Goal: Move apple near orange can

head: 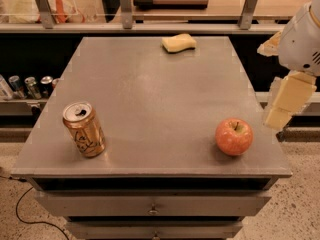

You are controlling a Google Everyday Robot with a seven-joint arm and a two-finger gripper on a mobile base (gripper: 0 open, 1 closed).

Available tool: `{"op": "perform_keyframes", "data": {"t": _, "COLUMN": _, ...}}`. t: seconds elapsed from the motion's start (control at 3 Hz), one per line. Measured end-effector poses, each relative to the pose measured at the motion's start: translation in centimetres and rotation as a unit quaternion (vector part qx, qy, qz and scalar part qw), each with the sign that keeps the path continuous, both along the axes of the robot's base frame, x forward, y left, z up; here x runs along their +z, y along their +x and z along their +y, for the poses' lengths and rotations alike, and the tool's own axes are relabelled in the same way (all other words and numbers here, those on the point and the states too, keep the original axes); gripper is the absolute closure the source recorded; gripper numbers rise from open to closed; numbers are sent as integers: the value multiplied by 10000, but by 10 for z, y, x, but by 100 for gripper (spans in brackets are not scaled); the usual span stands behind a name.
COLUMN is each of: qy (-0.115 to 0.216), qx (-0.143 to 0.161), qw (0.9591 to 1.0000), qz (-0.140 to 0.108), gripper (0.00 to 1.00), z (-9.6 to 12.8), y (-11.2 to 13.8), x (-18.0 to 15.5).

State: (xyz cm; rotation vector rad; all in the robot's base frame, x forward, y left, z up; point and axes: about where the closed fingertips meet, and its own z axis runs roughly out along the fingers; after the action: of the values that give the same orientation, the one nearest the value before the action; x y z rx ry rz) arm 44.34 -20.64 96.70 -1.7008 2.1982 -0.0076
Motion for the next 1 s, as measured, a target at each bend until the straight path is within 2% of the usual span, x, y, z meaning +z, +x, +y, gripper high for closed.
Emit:
{"op": "perform_keyframes", "data": {"t": 0.67, "qy": 368, "qx": 152, "qw": 9989, "qz": 227, "gripper": 0, "z": 18, "y": 1, "x": -37}}
{"op": "perform_keyframes", "data": {"t": 1.0, "qy": 369, "qx": 130, "qw": 9986, "qz": 367, "gripper": 0, "z": 18, "y": 0, "x": -61}}
